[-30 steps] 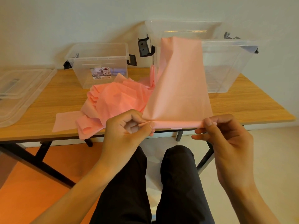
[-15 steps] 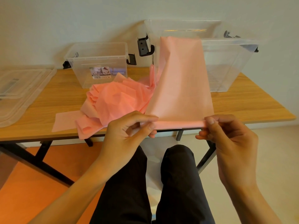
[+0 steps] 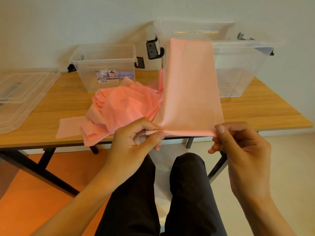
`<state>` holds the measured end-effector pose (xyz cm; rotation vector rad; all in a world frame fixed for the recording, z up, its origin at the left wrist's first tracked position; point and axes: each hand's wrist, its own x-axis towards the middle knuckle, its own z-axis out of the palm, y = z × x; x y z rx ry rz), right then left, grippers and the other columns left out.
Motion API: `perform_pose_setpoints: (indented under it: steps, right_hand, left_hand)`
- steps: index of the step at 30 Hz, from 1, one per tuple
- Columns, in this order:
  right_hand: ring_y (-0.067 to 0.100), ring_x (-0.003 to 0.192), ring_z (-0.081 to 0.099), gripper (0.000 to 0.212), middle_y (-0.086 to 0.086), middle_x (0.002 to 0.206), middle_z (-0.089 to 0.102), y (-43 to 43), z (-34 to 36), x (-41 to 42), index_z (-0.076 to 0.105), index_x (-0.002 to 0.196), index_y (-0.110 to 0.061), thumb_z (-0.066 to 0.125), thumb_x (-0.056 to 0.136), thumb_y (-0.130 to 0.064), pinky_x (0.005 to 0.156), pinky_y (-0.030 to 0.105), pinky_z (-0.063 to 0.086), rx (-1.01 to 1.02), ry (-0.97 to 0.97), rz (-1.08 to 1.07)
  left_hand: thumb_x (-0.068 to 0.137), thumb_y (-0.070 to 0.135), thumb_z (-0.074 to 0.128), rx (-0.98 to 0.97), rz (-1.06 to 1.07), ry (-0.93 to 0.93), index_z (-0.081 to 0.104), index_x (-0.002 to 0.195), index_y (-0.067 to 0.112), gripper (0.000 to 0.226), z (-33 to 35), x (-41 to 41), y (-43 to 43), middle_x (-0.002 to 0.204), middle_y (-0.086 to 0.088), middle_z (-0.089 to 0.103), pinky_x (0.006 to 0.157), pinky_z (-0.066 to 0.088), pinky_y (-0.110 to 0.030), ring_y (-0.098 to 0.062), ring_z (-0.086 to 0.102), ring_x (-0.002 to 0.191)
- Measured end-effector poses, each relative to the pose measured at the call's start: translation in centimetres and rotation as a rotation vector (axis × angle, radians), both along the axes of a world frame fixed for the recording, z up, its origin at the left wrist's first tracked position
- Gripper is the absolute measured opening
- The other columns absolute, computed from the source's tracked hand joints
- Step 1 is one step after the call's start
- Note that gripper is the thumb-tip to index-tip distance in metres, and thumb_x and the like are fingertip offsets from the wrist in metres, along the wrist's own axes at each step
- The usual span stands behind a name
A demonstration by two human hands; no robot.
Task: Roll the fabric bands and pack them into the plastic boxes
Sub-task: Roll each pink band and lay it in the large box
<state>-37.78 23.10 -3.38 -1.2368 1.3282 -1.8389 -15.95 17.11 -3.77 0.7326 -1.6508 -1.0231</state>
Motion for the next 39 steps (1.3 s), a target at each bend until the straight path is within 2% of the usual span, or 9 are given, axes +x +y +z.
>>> perform_pose_setpoints:
  steps: [3,7,12,15,26,29,32,35,39]
  right_hand:
    - [0.025,0.063,0.067,0.02,0.006,0.074,0.07,0.15,0.15,-0.11,0.073,0.091,-0.011,0.071,0.083,-0.028,0.067,0.029,0.058,0.015,-0.018,0.03]
    - [0.025,0.07,0.071,0.028,0.007,0.081,0.075,0.28,0.46,-0.28,0.074,0.099,-0.013,0.076,0.075,-0.027,0.073,0.026,0.06,0.031,-0.035,0.084]
    - [0.029,0.073,0.066,0.016,0.006,0.082,0.07,0.13,0.37,-0.16,0.073,0.094,-0.015,0.069,0.083,-0.027,0.067,0.024,0.058,0.028,-0.007,0.081]
    - [0.024,0.078,0.065,0.015,0.004,0.087,0.068,-0.1,0.29,-0.18,0.069,0.095,-0.012,0.066,0.087,-0.025,0.066,0.029,0.06,0.047,0.009,0.092]
    - [0.025,0.071,0.068,0.009,0.011,0.079,0.068,-0.44,0.18,-0.02,0.069,0.096,-0.007,0.066,0.089,-0.013,0.065,0.028,0.059,0.071,-0.063,0.066]
    - [0.027,0.071,0.069,0.019,0.011,0.079,0.071,-0.27,0.29,-0.12,0.073,0.099,-0.012,0.068,0.085,-0.024,0.069,0.027,0.059,0.068,-0.046,0.068]
    - [0.028,0.07,0.071,0.023,0.011,0.079,0.073,-0.15,0.44,-0.17,0.075,0.097,-0.015,0.069,0.083,-0.033,0.071,0.029,0.06,0.064,-0.03,0.063]
    - [0.027,0.065,0.068,0.024,0.008,0.073,0.07,-0.21,0.54,-0.14,0.072,0.092,-0.011,0.067,0.086,-0.034,0.067,0.029,0.059,0.044,-0.003,0.049]
    - [0.026,0.062,0.066,0.032,0.008,0.071,0.066,-0.28,0.67,-0.1,0.066,0.089,-0.007,0.064,0.087,-0.038,0.066,0.031,0.058,0.05,0.013,0.032]
  left_hand:
    - [0.092,0.007,0.064,0.02,0.018,0.012,0.068,0.092,0.0,0.009,-0.07,-0.06,0.12,0.072,-0.007,0.065,0.073,0.055,-0.025,-0.019,0.064,0.066]
    - [0.092,0.005,0.066,0.031,0.026,0.037,0.066,0.096,0.002,0.006,0.07,-0.13,0.21,0.076,-0.01,0.064,0.072,0.056,-0.024,-0.018,0.064,0.065]
    - [0.092,0.008,0.063,0.014,0.027,0.037,0.066,0.102,0.005,0.01,0.24,-0.27,0.33,0.077,-0.008,0.065,0.077,0.056,-0.026,-0.022,0.066,0.063]
    - [0.091,0.011,0.064,0.016,0.054,0.021,0.07,0.101,0.005,0.013,0.07,-0.24,0.32,0.073,-0.008,0.068,0.082,0.057,-0.028,-0.022,0.068,0.063]
    - [0.092,0.014,0.059,0.027,0.073,0.044,0.061,0.084,0.004,0.012,0.07,-0.5,0.47,0.07,-0.004,0.07,0.068,0.054,-0.019,-0.012,0.066,0.064]
    - [0.093,0.009,0.059,0.016,0.056,0.061,0.06,0.09,0.001,0.009,0.01,-0.45,0.43,0.071,-0.009,0.069,0.067,0.055,-0.023,-0.016,0.066,0.063]
    - [0.095,0.005,0.057,-0.019,0.037,0.057,0.062,0.101,0.004,0.007,-0.04,-0.24,0.25,0.071,-0.004,0.069,0.066,0.055,-0.026,-0.019,0.066,0.062]
    - [0.096,0.008,0.06,-0.049,0.026,0.005,0.067,0.102,0.007,0.009,-0.07,-0.11,0.2,0.074,0.002,0.071,0.072,0.057,-0.026,-0.019,0.068,0.064]
    - [0.088,0.011,0.073,-0.006,0.018,0.033,0.071,0.101,0.011,0.013,-0.2,-0.1,0.32,0.078,-0.004,0.073,0.074,0.059,-0.028,-0.019,0.071,0.068]
